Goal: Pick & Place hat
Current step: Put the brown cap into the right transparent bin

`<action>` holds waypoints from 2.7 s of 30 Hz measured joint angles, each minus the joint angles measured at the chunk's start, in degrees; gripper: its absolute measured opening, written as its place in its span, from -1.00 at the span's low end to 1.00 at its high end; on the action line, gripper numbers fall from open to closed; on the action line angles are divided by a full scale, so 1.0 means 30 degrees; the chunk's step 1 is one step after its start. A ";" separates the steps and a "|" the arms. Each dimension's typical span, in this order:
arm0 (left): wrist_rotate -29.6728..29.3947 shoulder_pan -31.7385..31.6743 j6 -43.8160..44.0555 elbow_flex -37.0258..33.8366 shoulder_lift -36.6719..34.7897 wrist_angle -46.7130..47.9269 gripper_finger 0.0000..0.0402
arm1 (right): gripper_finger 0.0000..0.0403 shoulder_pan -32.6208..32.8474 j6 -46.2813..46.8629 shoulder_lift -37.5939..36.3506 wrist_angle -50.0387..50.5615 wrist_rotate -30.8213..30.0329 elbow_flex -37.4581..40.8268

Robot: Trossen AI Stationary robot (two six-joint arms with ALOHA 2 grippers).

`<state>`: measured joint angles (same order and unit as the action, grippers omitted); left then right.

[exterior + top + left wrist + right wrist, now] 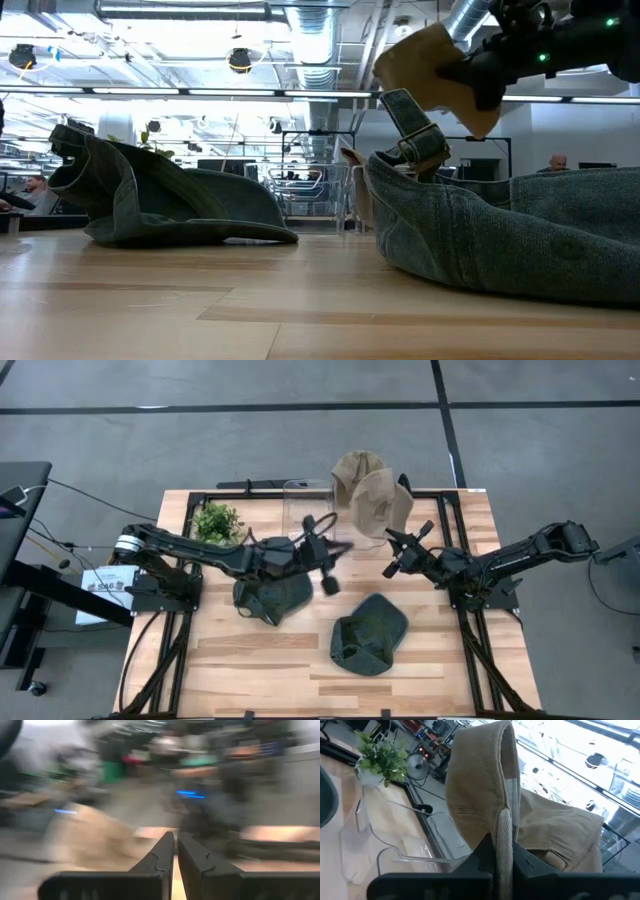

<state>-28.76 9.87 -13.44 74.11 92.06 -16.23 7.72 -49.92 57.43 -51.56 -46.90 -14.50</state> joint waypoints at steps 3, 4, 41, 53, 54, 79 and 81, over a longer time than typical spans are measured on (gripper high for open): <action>0.5256 -0.0793 0.2771 0.0000 -0.1204 0.3055 -0.90 | -0.99 0.0013 0.0327 0.0000 -0.0167 -0.0071 0.0000; 0.6724 -0.1151 0.3319 0.0014 -0.1549 0.3729 -0.90 | -0.99 0.0041 0.0504 0.0000 -0.0243 -0.0077 0.0000; 0.9072 -0.8896 1.4344 0.0029 -0.1456 0.2370 -0.21 | -0.99 -0.4856 -0.5834 0.0007 -0.0557 0.4016 -0.2335; 0.9597 -0.8809 1.5847 0.0022 -0.1286 0.0921 -0.21 | -0.98 -0.4856 -0.6369 0.0007 0.0199 0.4275 -0.3638; 0.9598 -0.8809 1.5968 0.0022 -0.1286 0.0709 -0.21 | -0.98 -0.4856 -0.6376 0.0007 0.0291 0.4393 -0.3756; 0.9238 -0.8755 1.6541 0.0007 -0.0332 -0.0671 -0.21 | -0.98 -0.4843 -0.6305 0.0007 0.1777 0.6876 -0.4656; 0.9355 -0.8750 1.6771 0.0007 0.0017 -0.1086 -0.21 | -0.98 -0.4849 -0.6254 0.0000 0.2122 0.7079 -0.4656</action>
<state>-0.70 -16.38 36.88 74.13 92.12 -19.49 -6.83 -68.68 57.43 -45.19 -25.67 -28.47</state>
